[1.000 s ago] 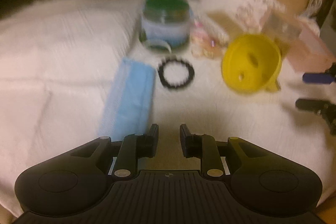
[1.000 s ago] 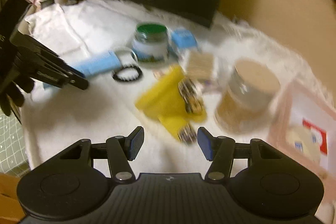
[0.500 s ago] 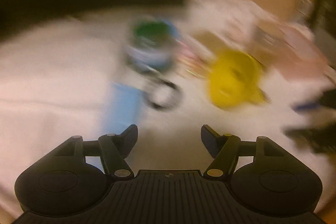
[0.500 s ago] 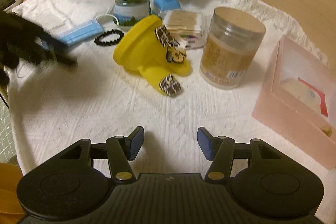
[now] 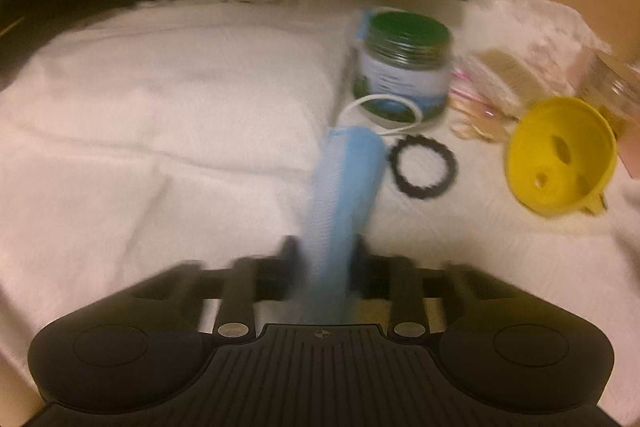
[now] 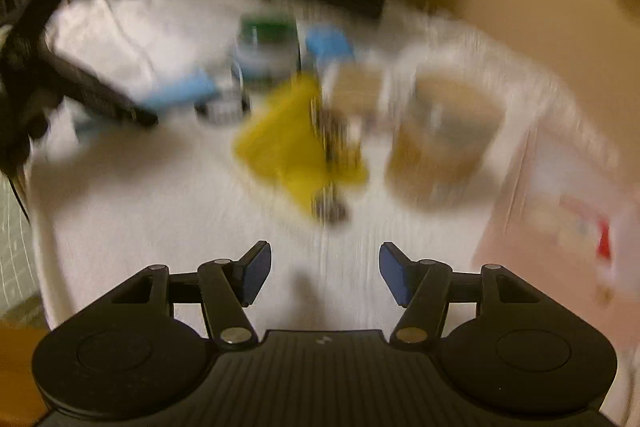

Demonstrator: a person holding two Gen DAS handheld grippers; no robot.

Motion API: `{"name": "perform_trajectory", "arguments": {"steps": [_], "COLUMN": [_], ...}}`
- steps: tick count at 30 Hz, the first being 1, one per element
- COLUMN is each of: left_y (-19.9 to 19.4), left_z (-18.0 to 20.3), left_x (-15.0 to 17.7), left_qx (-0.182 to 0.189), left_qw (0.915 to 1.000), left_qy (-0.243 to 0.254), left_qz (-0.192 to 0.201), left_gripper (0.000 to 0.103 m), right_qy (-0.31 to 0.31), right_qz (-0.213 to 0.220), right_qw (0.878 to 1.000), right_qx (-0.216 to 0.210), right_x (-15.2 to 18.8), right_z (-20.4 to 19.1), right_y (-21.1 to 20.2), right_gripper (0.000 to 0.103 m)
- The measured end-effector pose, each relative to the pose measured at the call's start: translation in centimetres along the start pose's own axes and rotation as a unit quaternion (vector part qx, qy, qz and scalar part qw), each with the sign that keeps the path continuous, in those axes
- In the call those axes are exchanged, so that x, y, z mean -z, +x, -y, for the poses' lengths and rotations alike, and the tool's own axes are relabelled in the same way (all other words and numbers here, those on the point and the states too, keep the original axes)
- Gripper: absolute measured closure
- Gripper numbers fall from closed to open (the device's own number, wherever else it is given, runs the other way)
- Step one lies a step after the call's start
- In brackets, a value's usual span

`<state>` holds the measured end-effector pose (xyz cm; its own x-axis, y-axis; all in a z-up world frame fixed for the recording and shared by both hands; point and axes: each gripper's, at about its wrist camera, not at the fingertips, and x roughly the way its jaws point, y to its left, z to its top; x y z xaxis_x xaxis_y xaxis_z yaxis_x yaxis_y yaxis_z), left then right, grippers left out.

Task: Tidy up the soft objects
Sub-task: 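Grasp the black bead bracelet with the right tool while the left tool lifts the mask, then lower the mask and bracelet into the pink box and open both tools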

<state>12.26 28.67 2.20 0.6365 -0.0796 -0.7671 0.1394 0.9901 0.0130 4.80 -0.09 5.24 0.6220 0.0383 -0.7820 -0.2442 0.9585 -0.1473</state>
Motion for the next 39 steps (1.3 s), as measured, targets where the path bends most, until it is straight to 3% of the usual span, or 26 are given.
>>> {"name": "perform_trajectory", "arguments": {"steps": [4, 8, 10, 12, 15, 16, 18, 19, 21, 24, 29, 34, 39], "left_y": [-1.4, -2.9, -3.6, -4.0, -4.0, -4.0, -4.2, -4.4, -4.9, -5.7, -6.6, -6.8, -6.4], "left_z": [-1.9, -3.2, -3.9, -4.7, -5.9, -6.2, -6.8, -7.1, -7.3, -7.4, -5.3, 0.3, 8.7], "left_x": [0.4, 0.4, 0.4, 0.3, 0.2, 0.2, 0.0, -0.4, -1.6, -4.5, -11.0, -16.5, -19.1], "left_qx": [0.034, 0.038, 0.039, 0.041, 0.04, 0.039, 0.036, 0.035, 0.03, 0.026, 0.033, 0.098, 0.176], "left_qw": [0.998, 0.9944, 0.9915, 0.9884, 0.9846, 0.9834, 0.9821, 0.9819, 0.9826, 0.982, 0.9782, 0.9723, 0.9635], "left_qy": [-0.049, -0.081, -0.104, -0.125, -0.149, -0.156, -0.163, -0.162, -0.151, -0.134, -0.096, -0.062, -0.009], "left_qz": [0.023, 0.056, 0.068, 0.075, 0.082, 0.083, 0.088, 0.092, 0.104, 0.131, 0.181, 0.203, 0.201], "left_gripper": [0.091, 0.091, 0.091, 0.091, 0.091, 0.091, 0.091, 0.091, 0.091, 0.091, 0.091, 0.091, 0.091], "right_qy": [-0.012, 0.036, 0.046, 0.028, 0.019, 0.017, 0.0, -0.006, 0.005, 0.016, 0.048, 0.074, 0.109], "right_qz": [0.056, -0.007, -0.034, -0.061, -0.102, -0.114, -0.108, -0.11, -0.109, -0.055, 0.029, 0.107, 0.14], "right_qw": [0.998, 0.992, 0.989, 0.99, 0.988, 0.987, 0.989, 0.988, 0.986, 0.988, 0.992, 0.991, 0.983], "right_qx": [-0.031, -0.12, -0.139, -0.124, -0.117, -0.113, -0.105, -0.109, -0.128, -0.14, -0.109, -0.043, 0.038], "right_x": [-5.6, -11.5, -13.1, -13.7, -13.6, -13.2, -13.0, -13.0, -13.2, -14.2, -16.0, -15.9, -13.2], "right_z": [-1.5, -3.8, -5.2, -7.0, -8.2, -8.6, -9.2, -9.2, -8.3, -5.7, -0.2, 5.6, 12.0], "right_y": [-0.6, 4.1, 7.6, 11.5, 16.1, 17.1, 17.6, 17.4, 16.1, 11.3, 3.8, -3.3, -8.7], "right_gripper": [0.043, 0.044, 0.053, 0.071, 0.075, 0.077, 0.097, 0.097, 0.097, 0.097, 0.097, 0.097, 0.097]}}
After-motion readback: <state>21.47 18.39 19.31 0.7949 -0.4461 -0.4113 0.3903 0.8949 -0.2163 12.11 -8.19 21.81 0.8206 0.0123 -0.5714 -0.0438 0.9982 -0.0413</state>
